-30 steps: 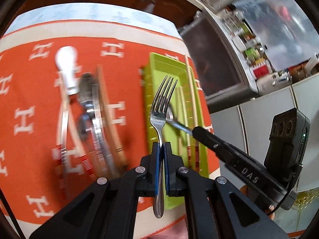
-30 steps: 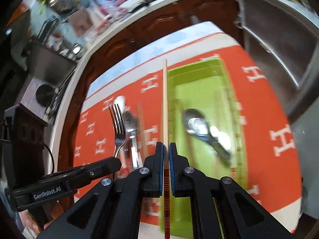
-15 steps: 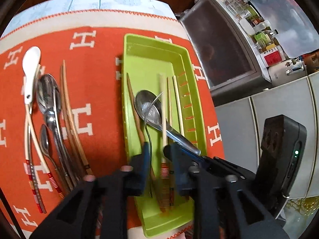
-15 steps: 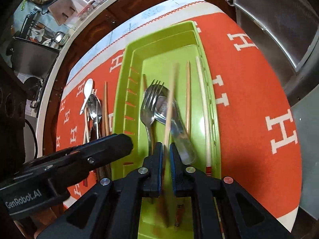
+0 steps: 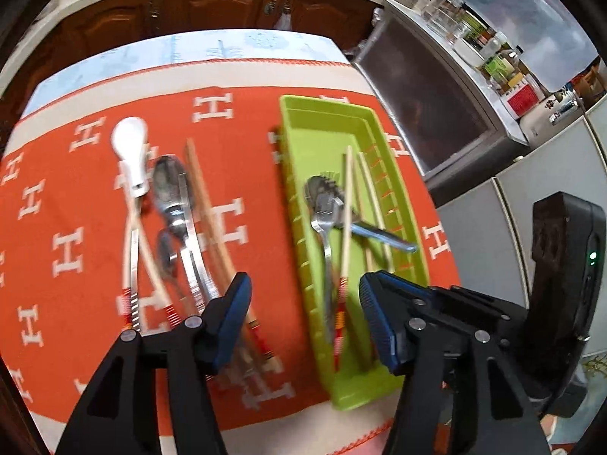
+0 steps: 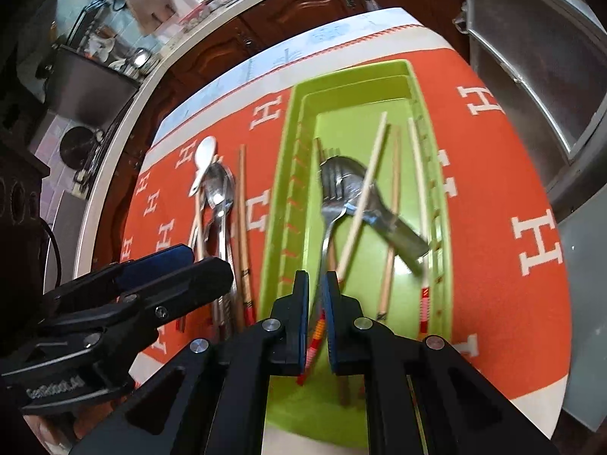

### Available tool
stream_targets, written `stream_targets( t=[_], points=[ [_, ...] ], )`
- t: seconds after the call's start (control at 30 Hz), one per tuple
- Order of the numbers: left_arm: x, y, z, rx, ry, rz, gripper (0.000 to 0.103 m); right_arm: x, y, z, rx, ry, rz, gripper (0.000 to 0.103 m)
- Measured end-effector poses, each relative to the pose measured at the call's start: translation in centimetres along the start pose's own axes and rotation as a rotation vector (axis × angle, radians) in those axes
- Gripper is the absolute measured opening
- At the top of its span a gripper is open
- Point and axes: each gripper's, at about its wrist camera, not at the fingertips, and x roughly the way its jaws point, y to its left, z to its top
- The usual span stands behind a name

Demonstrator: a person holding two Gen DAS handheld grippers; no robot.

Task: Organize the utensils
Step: 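Move both open tools back over the utensil pile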

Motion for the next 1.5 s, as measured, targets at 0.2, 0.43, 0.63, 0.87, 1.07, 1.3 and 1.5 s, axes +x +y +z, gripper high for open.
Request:
stream_targets(
  t=[0.2,0.43,0.63,0.87,1.07,1.3,1.5],
  points=[
    [-2.5,2.5,-1.3,-0.050,-0.050,0.014,0.058,-0.5,1.9,-1.3,-0.022,0.006,0.008,0.008],
    [-5.6,4.5,-2.2,-0.072,-0.128,0.049,0.065,-0.6,4.7,-1.5,-0.067,0.014,0.015,0.008],
    [-7.4,6.6,-2.4,-0.085,-0.174,0.102,0.065,-0.7,7.0,-0.9,-0.107,0.020,0.022,0.008],
    [-8.9,9.2,-2.9,-0.088,-0.229,0.225,0.067,-0.7,10.1,0.2,-0.148,0.022,0.031,0.008],
    [-9.7,10.8,-3.2,-0.087,-0.261,0.301,0.074,-0.1,12.4,0.9,-0.169,0.033,0.037,0.008],
    [-9.4,12.4,-3.2,-0.088,-0.268,0.345,0.076,1.5,14.0,2.2,-0.175,0.045,0.040,0.008],
    [-7.9,14.0,-2.9,-0.108,-0.243,0.345,0.076,3.6,14.9,3.6,-0.178,0.061,0.025,0.008]
  ],
)
